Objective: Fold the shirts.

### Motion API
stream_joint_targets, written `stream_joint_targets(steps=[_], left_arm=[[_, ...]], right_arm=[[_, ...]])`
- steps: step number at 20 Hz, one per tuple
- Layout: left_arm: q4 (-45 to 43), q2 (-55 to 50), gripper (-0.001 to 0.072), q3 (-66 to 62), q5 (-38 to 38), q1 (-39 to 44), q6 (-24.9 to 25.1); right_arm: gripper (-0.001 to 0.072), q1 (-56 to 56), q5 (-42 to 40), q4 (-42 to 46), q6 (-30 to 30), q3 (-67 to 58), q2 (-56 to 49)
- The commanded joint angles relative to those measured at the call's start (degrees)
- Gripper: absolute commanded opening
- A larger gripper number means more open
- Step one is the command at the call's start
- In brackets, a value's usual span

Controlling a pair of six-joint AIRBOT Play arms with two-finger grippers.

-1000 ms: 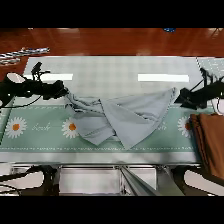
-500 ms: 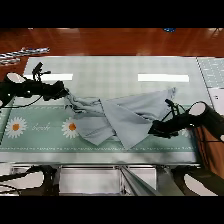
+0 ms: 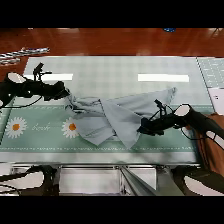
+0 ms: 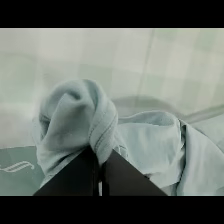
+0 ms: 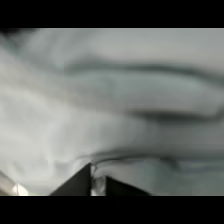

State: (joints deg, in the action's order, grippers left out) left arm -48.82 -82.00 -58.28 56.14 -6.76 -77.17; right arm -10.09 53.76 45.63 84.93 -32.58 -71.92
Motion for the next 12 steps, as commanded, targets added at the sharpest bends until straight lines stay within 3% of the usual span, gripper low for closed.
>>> stream_joint_targets(steps=[1, 5, 12], left_arm=[[-0.2, -0.1, 0.002, 0.0, 0.0, 0.0, 0.0], [-0.1, 0.4, 0.002, -1.6, 2.6, 0.0, 0.0], [0.1, 9.8, 0.002, -22.4, 5.0, -0.1, -1.1]], right_arm=[[0.0022, -0.5, -4.1, -4.1, -4.3, -2.8, -0.8], [0.0022, 2.4, 3.2, -4.5, -10.2, -13.0, -0.7], [0.0022, 13.9, 11.1, -3.9, -10.0, -46.9, 4.7]])
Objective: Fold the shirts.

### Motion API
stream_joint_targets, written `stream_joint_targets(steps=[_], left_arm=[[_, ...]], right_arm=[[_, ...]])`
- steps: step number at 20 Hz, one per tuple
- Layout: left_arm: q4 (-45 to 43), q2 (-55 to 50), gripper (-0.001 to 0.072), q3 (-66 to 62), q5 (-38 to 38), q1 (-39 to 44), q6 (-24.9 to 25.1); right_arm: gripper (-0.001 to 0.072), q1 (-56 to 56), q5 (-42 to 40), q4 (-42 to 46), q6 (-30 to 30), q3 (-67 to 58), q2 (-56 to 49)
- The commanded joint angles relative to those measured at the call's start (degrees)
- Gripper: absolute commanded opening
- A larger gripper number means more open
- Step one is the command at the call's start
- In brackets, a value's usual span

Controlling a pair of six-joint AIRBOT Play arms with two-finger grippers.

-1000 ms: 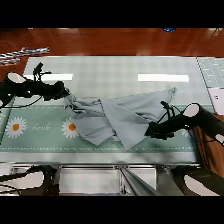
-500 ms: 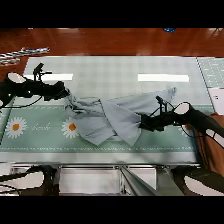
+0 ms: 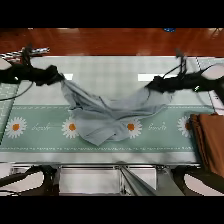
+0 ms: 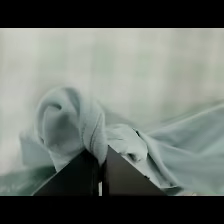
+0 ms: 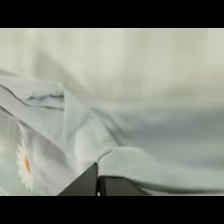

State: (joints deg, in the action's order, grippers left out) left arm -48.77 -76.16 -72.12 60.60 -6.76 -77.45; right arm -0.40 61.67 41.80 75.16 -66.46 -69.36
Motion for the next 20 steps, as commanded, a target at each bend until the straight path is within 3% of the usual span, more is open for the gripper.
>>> stream_joint_targets(steps=[1, 5, 10, 15, 20], left_arm=[[0.0, 5.9, 0.002, -12.5, 0.6, 0.0, -0.8], [0.0, 14.9, 0.002, -24.4, 0.5, -0.1, -0.8], [-1.9, 27.6, 0.002, -30.6, 0.2, -0.1, -0.7], [-13.9, 40.1, 0.002, -30.5, 0.6, -0.1, -3.1], [-21.6, 45.7, 0.002, -28.1, 12.2, -0.1, -8.7]], right_arm=[[0.0022, 5.7, 3.8, -0.1, 0.2, -18.3, 3.0], [0.0022, 10.3, 4.7, -0.1, -0.4, -32.1, 8.5], [0.0022, 14.9, 4.5, 0.5, -1.9, -36.6, 19.0], [0.0022, 15.3, 7.9, 8.4, -0.1, -36.6, 27.9], [0.0022, 15.3, 16.5, 15.7, 4.9, -36.2, 31.9]])
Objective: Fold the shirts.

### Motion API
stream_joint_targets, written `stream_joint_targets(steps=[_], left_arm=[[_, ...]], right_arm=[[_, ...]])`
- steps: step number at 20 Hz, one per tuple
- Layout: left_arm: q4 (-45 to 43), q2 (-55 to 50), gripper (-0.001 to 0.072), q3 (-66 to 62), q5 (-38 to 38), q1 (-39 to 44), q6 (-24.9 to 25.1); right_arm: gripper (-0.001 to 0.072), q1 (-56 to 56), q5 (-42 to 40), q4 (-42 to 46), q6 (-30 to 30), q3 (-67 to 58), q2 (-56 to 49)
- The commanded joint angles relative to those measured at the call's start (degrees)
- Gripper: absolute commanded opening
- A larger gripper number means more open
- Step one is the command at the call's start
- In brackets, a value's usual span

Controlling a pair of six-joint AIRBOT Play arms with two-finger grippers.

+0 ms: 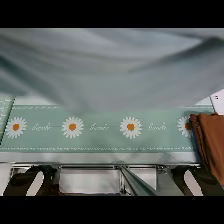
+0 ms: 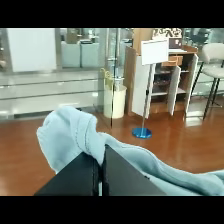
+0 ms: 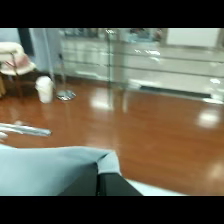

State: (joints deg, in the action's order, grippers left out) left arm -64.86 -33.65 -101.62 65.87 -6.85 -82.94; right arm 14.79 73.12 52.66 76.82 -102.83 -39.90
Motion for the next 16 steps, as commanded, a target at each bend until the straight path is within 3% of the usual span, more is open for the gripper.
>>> stream_joint_targets(steps=[1, 4, 7, 11, 16], left_arm=[[-5.7, 3.2, 0.002, 3.2, 8.8, 0.0, -3.4], [-5.7, 2.6, 0.002, 14.3, 9.4, 0.0, -5.5], [-5.6, -0.4, 0.002, 27.7, 4.3, 0.0, -5.5], [-4.7, -11.5, 0.002, 39.7, -11.2, 0.1, -5.4], [2.2, -32.6, 0.002, 38.6, -28.9, 0.1, -5.4]], right_arm=[[0.0022, 0.1, 6.2, 4.3, 3.8, 1.3, 2.6], [0.0022, 0.1, 7.1, -1.1, 3.7, 9.9, 2.6], [0.0022, 0.1, 4.2, -4.6, 2.1, 25.4, 2.5], [0.0022, 0.1, -5.7, -7.4, -3.3, 42.0, -3.8], [0.0022, -6.2, -20.2, -15.2, -12.9, 40.9, -27.6]])
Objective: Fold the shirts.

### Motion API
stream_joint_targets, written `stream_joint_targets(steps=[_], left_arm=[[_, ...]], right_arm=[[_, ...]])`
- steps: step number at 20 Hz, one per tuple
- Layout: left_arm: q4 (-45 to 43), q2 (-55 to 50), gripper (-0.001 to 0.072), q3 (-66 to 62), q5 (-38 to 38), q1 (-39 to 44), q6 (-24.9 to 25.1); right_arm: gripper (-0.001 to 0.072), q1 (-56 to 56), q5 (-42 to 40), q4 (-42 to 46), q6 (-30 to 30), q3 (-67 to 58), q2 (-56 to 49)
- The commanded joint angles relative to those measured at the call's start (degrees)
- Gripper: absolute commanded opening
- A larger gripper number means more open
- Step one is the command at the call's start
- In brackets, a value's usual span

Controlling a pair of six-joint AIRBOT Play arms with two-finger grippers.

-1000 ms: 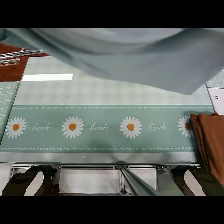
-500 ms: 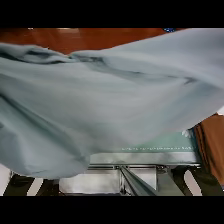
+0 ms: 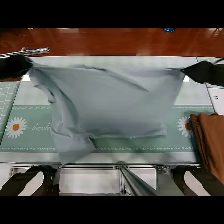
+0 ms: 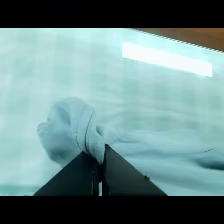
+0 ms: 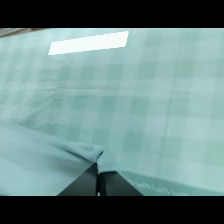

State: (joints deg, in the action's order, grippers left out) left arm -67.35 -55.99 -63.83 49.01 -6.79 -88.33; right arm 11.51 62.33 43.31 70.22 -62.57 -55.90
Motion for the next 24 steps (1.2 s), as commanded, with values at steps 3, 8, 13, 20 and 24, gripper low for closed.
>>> stream_joint_targets(steps=[3, 8, 13, 20, 24], left_arm=[[8.5, -19.3, 0.002, -2.3, -18.1, 0.0, 0.2], [8.7, -26.5, 0.0041, -4.4, -16.3, 1.5, 0.0], [6.3, -26.4, 0.0504, -10.3, 1.7, -4.0, 0.6], [5.6, -17.9, 0.0504, -3.7, 30.8, -23.2, 6.4], [4.1, -8.1, 0.0504, 17.7, 29.9, -29.3, 10.8]], right_arm=[[0.0023, -4.9, -15.2, -10.4, -7.5, -10.0, -28.6], [0.009, -4.9, -16.4, -19.5, -4.1, -22.4, -45.9], [0.0413, 2.8, -8.2, -23.4, -1.9, -22.7, -44.7], [0.0408, 25.6, 20.9, -1.7, -1.9, -14.8, -31.1], [0.0408, 35.4, 13.2, 0.1, -5.3, 5.7, -16.7]])
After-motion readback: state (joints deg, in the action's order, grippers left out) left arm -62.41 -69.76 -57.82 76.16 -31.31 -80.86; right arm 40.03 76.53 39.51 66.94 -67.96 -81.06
